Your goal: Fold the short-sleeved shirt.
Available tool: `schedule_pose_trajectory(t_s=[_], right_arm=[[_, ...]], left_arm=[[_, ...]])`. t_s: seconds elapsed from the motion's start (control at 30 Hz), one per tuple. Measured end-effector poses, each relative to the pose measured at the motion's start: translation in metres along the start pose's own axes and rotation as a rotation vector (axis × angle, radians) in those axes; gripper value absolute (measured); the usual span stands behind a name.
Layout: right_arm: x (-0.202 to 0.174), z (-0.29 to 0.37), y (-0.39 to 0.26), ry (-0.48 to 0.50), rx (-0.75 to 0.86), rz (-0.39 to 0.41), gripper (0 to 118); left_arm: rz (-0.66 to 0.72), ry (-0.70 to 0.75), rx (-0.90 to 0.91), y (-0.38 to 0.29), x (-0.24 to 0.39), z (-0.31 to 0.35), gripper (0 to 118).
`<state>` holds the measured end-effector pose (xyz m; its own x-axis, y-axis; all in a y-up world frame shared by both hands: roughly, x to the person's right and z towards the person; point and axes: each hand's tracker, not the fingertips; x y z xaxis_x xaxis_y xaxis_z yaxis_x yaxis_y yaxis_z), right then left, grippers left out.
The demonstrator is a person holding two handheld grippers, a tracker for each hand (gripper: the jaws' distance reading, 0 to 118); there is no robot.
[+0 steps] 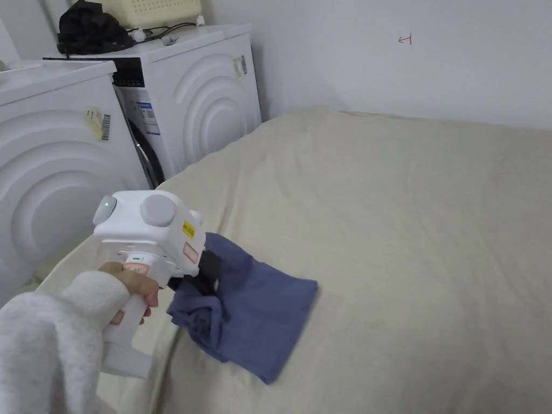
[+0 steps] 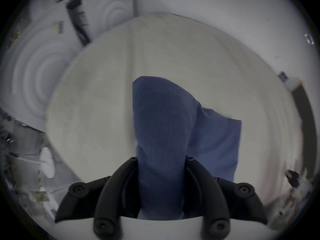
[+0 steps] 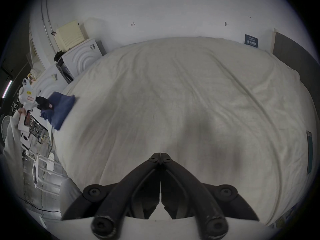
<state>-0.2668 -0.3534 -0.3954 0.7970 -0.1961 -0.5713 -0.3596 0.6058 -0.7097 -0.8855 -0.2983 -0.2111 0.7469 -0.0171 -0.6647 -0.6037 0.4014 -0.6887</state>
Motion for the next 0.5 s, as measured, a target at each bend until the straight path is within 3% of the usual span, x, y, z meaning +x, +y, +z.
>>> schedule_pose_trajectory(t_s=[0.1, 0.17, 0.2, 0.23, 0.27, 0.3, 0.43, 0.5], right_arm=[[-0.007, -0.006, 0.005, 0.008, -0.006, 0.004, 0], [-0.011, -0.009, 0.009, 0.015, -0.01, 0.011, 0], [-0.014, -0.009, 0.01, 0.009, -0.01, 0.017, 0], [-0.015, -0.01, 0.011, 0.006, -0.01, 0.022, 0], [-0.016, -0.01, 0.012, 0.007, -0.01, 0.028, 0], [-0.016, -0.011, 0.012, 0.007, -0.011, 0.027, 0], [-0.014, -0.011, 0.012, 0.007, -0.019, 0.032, 0], [-0.012, -0.009, 0.01, 0.005, -0.014, 0.032, 0]], left_arm=[[0.026, 0.2, 0.062, 0.011, -0.022, -0.013, 32], [-0.003, 0.223, 0.079, 0.012, -0.034, -0.024, 44], [0.028, 0.252, 0.078, 0.014, -0.036, -0.028, 63], [0.059, 0.281, 0.087, 0.014, -0.038, -0.029, 92], [0.061, 0.289, 0.128, 0.013, -0.038, -0.029, 109], [0.06, 0.294, 0.173, 0.011, -0.038, -0.026, 113], [0.089, 0.313, 0.225, 0.01, -0.041, 0.001, 113], [0.122, 0.225, 0.252, 0.007, -0.043, 0.017, 113]])
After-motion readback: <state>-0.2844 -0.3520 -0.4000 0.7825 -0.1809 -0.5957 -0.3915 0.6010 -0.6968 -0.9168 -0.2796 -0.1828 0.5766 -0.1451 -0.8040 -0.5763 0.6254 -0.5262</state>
